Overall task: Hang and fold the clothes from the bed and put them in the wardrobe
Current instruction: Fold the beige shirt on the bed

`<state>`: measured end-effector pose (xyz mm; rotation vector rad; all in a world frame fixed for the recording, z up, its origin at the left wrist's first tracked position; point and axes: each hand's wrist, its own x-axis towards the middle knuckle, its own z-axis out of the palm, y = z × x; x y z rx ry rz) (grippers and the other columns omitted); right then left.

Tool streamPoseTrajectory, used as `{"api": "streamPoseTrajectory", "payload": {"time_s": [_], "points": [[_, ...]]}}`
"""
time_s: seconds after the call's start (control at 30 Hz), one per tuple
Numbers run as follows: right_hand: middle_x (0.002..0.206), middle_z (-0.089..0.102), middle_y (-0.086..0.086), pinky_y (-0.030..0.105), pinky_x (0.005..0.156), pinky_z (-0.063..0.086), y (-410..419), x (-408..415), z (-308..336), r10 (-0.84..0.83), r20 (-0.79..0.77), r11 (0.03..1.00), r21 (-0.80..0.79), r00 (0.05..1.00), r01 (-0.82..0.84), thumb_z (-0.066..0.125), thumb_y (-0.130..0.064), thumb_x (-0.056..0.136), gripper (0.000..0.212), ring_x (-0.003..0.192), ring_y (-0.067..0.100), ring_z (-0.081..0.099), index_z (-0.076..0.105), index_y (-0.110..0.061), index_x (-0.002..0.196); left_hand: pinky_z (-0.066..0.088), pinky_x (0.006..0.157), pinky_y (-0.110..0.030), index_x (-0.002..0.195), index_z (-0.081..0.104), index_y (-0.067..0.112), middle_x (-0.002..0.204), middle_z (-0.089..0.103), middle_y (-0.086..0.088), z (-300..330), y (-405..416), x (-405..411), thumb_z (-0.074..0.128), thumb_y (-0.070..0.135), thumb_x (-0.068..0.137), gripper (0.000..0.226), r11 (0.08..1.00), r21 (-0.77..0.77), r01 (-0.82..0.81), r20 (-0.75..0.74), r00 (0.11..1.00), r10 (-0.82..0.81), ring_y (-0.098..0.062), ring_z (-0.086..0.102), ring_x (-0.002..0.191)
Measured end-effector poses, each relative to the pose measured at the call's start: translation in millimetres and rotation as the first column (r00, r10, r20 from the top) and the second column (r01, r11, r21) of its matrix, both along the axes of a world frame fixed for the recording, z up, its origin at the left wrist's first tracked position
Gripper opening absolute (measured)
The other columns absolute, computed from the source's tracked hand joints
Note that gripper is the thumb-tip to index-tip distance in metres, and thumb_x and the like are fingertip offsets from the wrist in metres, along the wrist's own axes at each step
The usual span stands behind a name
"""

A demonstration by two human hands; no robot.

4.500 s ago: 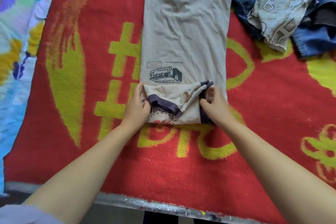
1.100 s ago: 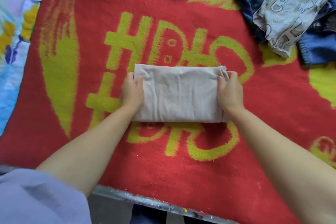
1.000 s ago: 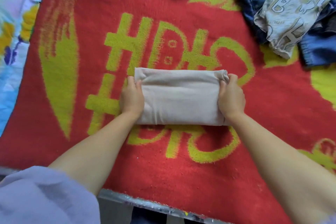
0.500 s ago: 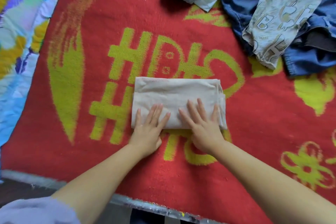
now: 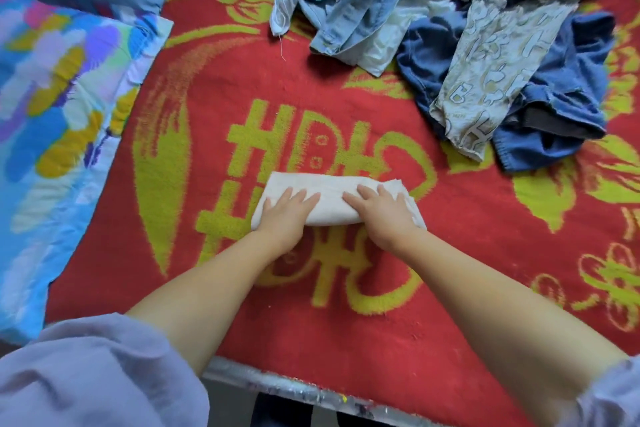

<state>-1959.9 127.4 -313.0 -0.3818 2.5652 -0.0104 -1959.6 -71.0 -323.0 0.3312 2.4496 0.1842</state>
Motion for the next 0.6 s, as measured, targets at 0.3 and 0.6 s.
{"api": "streamPoseTrajectory", "payload": {"time_s": [0.3, 0.6], "points": [[0.121, 0.054, 0.007, 0.045, 0.079, 0.049, -7.4, -10.4, 183.3, 0.067, -0.08, 0.997, -0.036, 0.995, -0.07, 0.048, -0.003, 0.087, 0.057, 0.106, 0.033, 0.056, 0.043, -0.031, 0.135, 0.023, 0.107, -0.061, 0.151, 0.017, 0.025, 0.156, 0.022, -0.004, 192.3, -12.4, -16.2, 0.042, -0.005, 0.089, 0.073, 0.989, -0.078, 0.126, -0.15, 0.979, -0.136, -0.027, 0.013, 0.145], [0.113, 0.055, 0.001, 0.04, 0.065, 0.048, -52.0, 9.0, 295.8, 0.398, -0.233, 0.901, -0.081, 0.887, -0.426, 0.05, -0.005, 0.085, 0.055, 0.095, 0.027, 0.06, 0.045, -0.032, 0.133, 0.04, 0.099, -0.051, 0.146, 0.027, 0.029, 0.143, 0.042, -0.003, 297.9, -52.9, 71.4, 0.048, 0.001, 0.087, 0.069, 0.968, -0.095, -0.233, -0.339, 0.922, 0.189, -0.027, 0.039, 0.132]]}}
